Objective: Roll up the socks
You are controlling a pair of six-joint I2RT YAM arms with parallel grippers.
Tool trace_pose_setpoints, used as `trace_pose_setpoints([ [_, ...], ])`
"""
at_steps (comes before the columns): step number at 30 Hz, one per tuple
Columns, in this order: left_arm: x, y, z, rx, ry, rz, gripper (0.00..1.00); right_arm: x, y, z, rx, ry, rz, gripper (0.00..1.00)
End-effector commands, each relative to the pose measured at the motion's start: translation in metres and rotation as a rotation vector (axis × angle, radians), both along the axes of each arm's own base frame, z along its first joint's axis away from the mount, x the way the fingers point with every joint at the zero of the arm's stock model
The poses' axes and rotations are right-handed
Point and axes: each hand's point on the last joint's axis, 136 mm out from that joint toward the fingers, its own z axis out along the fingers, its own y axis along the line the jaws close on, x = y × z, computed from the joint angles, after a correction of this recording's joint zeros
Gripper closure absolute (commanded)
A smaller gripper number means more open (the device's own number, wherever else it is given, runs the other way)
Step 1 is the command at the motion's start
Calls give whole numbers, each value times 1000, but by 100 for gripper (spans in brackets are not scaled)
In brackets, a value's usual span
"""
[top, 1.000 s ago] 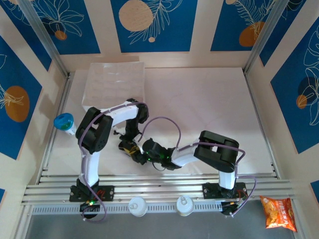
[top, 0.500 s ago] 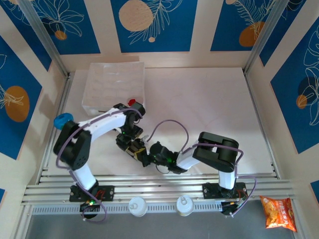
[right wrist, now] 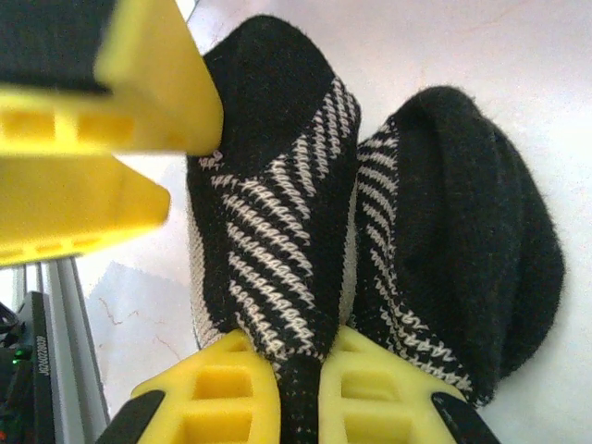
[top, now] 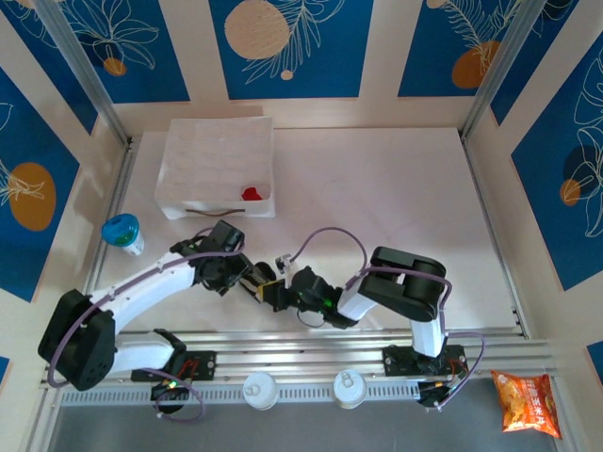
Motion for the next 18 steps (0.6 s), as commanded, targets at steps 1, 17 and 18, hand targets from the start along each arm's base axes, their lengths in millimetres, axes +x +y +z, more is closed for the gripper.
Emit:
trace_pose_setpoints([
  [1, 1, -19, 1, -97, -55, -61, 42, -48, -91, -121, -460, 329, -21, 100],
  [17, -36, -22, -72, 8, 109, -100, 60, -33, -91, -125, -432, 507, -26, 100],
  [18, -40, -19, -77, 33, 131, -101, 63, -31, -89, -122, -434, 492, -11, 100],
])
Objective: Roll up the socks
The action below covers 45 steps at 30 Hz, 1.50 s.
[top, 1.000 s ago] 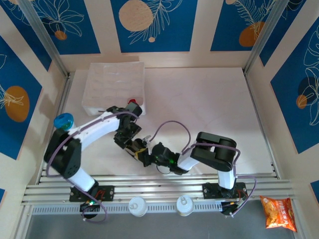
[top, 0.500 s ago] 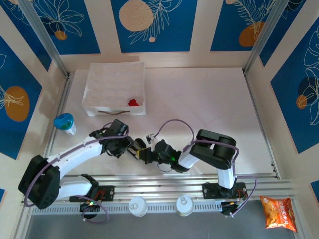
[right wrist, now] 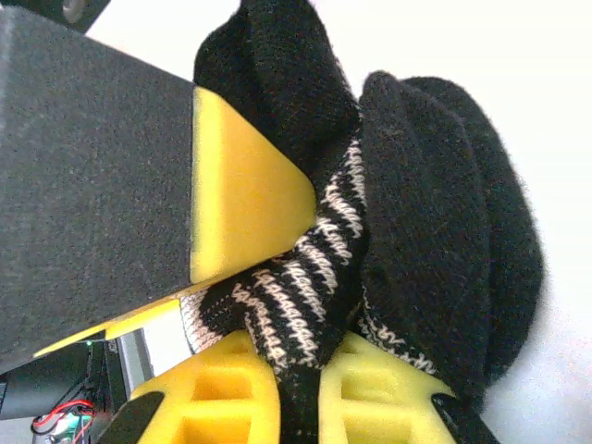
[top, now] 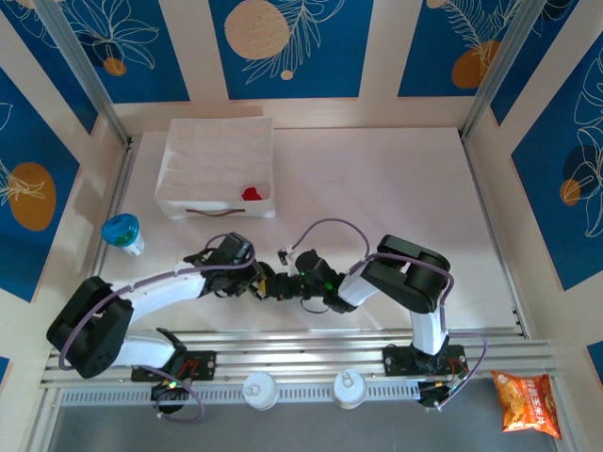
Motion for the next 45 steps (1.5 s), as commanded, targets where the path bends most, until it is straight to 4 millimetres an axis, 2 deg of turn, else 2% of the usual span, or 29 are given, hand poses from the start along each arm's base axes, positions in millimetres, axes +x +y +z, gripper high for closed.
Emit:
trace_pose_setpoints([
  [1, -51, 22, -48, 145, 224, -36, 66, -40, -86, -114, -492, 217, 0, 100],
  [3, -57, 32, -57, 206, 271, -17, 69, -34, -79, -103, -487, 147, 36, 93],
  [8, -64, 44, -61, 373, 426, -10, 71, -14, -72, -57, -453, -115, 53, 48],
  [10, -66, 46, -60, 419, 478, -10, 71, -7, -74, -36, -426, -230, 47, 43],
  [14, -62, 47, -47, 513, 559, 0, 72, -3, -77, 0, -418, -434, 77, 42],
  [19, -56, 37, -38, 547, 632, -5, 72, -6, -79, 17, -467, -574, 125, 42],
  [25, -43, 25, -33, 583, 697, -34, 72, -3, -53, 33, -517, -717, 180, 38],
  [32, -29, 12, -35, 561, 740, -72, 74, 13, -28, 36, -612, -827, 154, 35],
  [40, -20, -3, -37, 496, 738, -134, 76, 30, -21, 14, -730, -817, 114, 38],
  [43, -20, -6, -36, 475, 731, -143, 76, 35, -25, 1, -776, -773, 93, 45],
  [44, -20, -7, -36, 468, 730, -144, 76, 35, -27, -4, -790, -748, 89, 52],
  [45, -19, -8, -35, 460, 727, -147, 76, 34, -28, -9, -797, -728, 92, 63],
])
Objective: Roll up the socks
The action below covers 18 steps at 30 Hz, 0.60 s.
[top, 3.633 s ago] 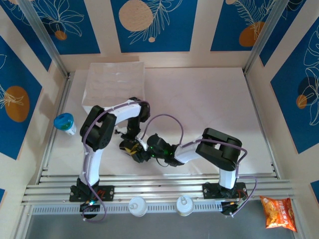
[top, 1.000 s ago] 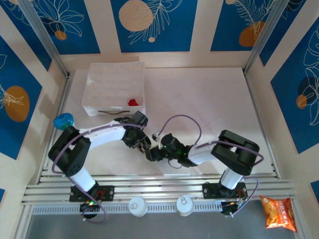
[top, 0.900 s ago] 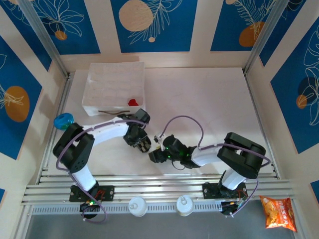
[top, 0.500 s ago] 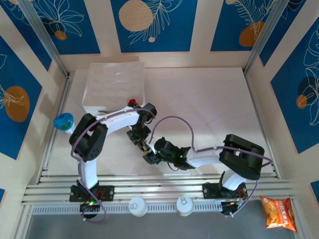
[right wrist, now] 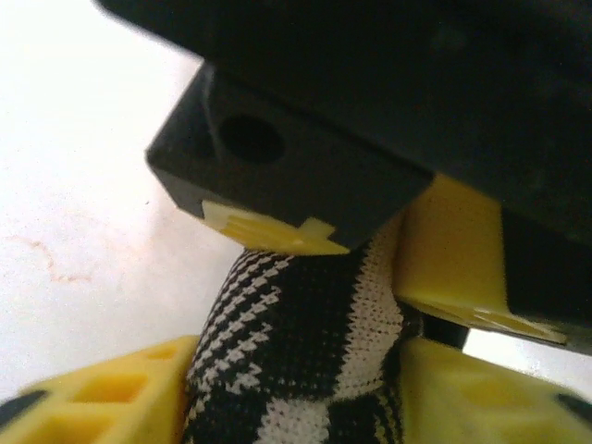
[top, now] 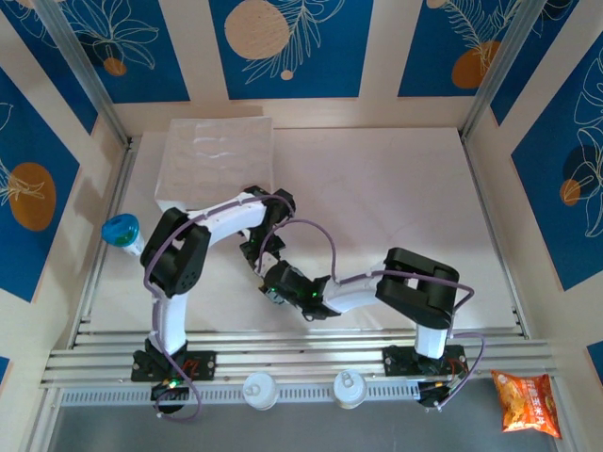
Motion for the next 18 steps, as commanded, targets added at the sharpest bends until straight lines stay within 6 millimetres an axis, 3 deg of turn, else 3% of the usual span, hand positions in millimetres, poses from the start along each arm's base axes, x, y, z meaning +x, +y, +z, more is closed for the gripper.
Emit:
trace_pose_setpoints([
  [1, -48, 20, -38, 94, 212, -31, 76, 6, -16, -29, -70, 70, -88, 78],
  [3, -46, 18, -34, 78, 194, -35, 76, 1, -22, -41, -82, 111, -114, 92],
  [9, -36, 17, -13, 31, 108, -17, 68, -18, -44, -69, -103, 237, -170, 100],
  [14, -12, 13, 16, -89, -107, 73, 39, -33, -58, -87, -77, 359, -203, 100],
  [18, 0, 8, 33, -165, -189, 97, 25, -41, -65, -98, -56, 449, -227, 100],
])
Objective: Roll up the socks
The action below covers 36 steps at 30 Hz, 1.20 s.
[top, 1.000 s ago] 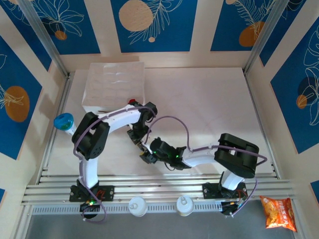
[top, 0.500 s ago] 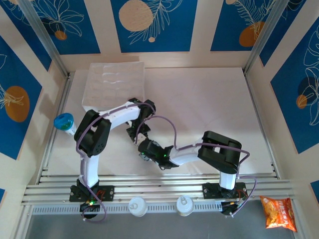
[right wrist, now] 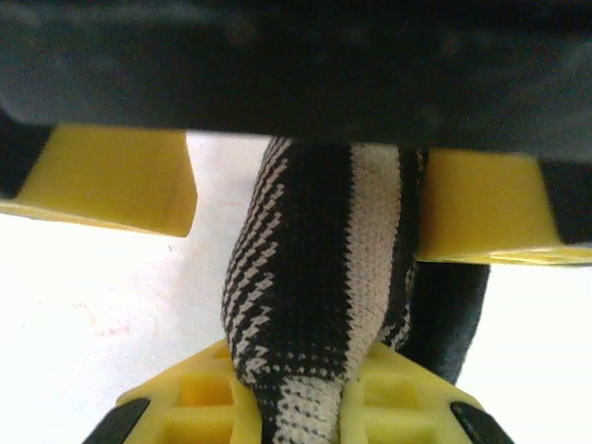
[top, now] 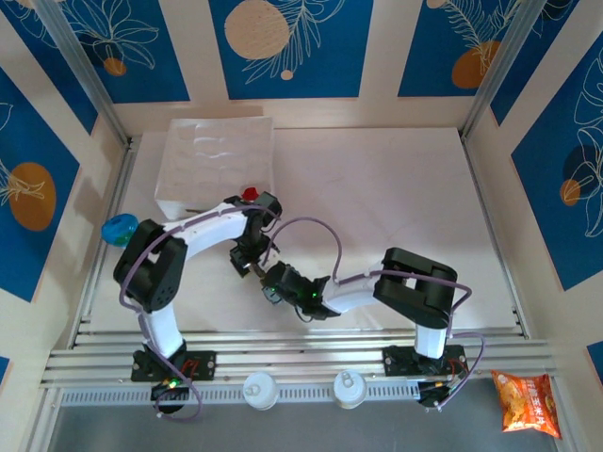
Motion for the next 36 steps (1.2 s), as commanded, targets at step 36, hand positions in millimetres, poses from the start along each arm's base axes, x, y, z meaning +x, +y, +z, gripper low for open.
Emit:
trace_pose_setpoints([
  [36, -21, 17, 21, -344, -408, 172, 16, -39, -89, -109, -43, 704, -338, 100],
])
